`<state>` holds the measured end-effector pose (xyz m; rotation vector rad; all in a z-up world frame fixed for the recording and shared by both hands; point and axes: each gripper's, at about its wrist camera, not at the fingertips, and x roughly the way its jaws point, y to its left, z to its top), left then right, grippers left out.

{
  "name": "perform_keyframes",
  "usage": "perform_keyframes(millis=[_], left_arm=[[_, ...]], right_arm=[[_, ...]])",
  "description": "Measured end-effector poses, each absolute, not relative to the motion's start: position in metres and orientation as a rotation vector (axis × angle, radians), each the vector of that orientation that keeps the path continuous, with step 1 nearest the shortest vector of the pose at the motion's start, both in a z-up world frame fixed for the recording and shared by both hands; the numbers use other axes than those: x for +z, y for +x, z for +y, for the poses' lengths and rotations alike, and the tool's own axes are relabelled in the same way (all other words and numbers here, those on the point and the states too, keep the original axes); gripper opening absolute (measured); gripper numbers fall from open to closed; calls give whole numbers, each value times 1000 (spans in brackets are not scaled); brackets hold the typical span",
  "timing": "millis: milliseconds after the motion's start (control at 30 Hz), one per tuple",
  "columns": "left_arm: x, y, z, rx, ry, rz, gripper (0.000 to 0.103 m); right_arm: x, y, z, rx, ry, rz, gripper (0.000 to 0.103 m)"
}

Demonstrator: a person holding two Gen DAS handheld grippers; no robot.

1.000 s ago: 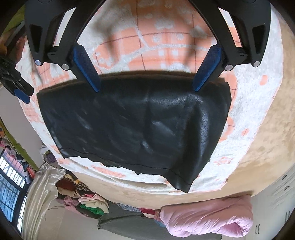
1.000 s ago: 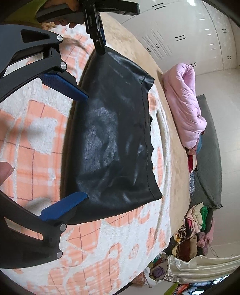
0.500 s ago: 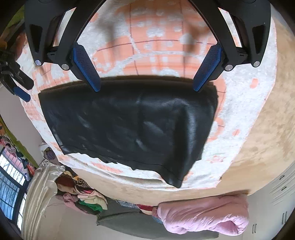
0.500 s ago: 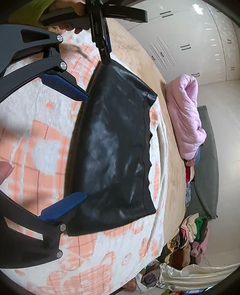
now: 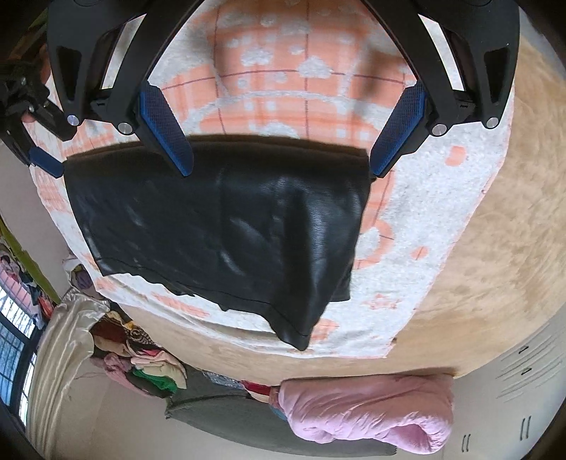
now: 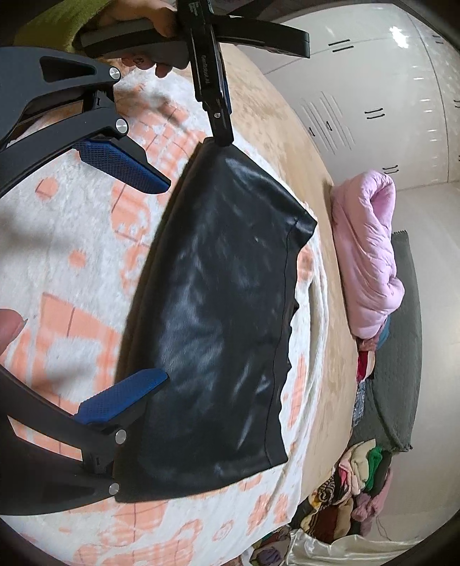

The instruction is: Fold large clothes

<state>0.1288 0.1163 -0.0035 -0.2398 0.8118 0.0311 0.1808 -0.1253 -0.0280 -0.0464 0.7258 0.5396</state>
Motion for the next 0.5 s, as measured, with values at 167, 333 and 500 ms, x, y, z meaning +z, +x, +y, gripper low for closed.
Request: perform_keyframes(millis=[167, 333, 500], left_arm=[[-8, 140, 129, 45, -275, 823, 94], [-12, 166, 143, 39, -317, 845, 94], [-17, 199, 155, 54, -321, 887, 94]], right_arm=[[-29, 190, -112, 543, -49, 738, 84], [-37, 212, -98, 538, -32, 795, 36], [-56, 238, -87, 524, 0, 901, 25]])
